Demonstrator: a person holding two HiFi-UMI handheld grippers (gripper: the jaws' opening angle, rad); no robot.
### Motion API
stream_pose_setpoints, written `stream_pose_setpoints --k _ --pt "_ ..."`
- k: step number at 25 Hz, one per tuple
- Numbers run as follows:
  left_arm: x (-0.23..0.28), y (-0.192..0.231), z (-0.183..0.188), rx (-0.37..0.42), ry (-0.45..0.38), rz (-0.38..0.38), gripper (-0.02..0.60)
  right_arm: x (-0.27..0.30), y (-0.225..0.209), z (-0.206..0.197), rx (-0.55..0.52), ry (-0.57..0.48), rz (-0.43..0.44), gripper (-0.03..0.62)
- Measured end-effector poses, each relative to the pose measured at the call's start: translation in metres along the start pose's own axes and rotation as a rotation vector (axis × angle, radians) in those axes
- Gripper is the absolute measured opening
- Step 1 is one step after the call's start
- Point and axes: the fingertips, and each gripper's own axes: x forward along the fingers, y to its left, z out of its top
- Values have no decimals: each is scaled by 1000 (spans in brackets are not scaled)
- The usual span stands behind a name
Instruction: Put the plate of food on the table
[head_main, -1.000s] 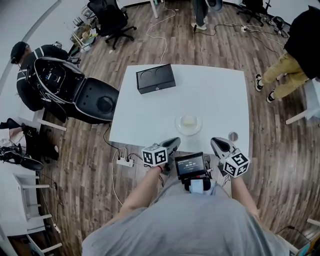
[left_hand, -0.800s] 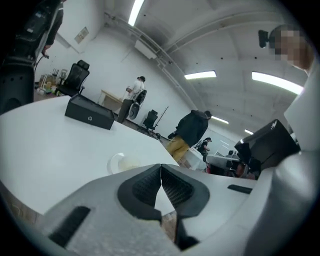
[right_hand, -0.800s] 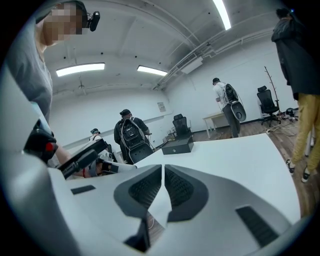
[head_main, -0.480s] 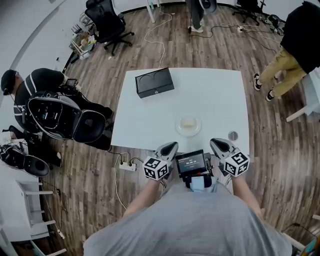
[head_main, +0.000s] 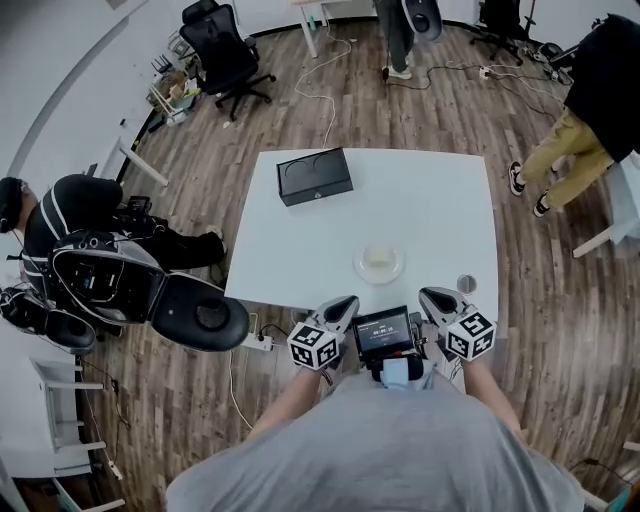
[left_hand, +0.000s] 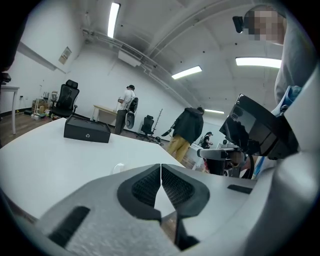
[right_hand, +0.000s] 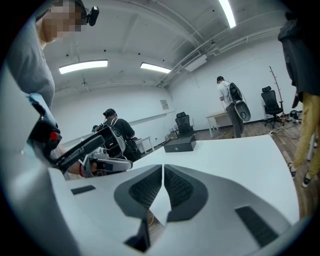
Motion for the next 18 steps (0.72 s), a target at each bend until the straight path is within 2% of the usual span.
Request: stream_pose_setpoints --k 6,18 --pt "-2 3 -2 -2 -3 7 20 4 1 -4 -62 51 -2 31" --pt "1 -2 2 -4 -1 12 20 1 -3 1 -44 41 0 31"
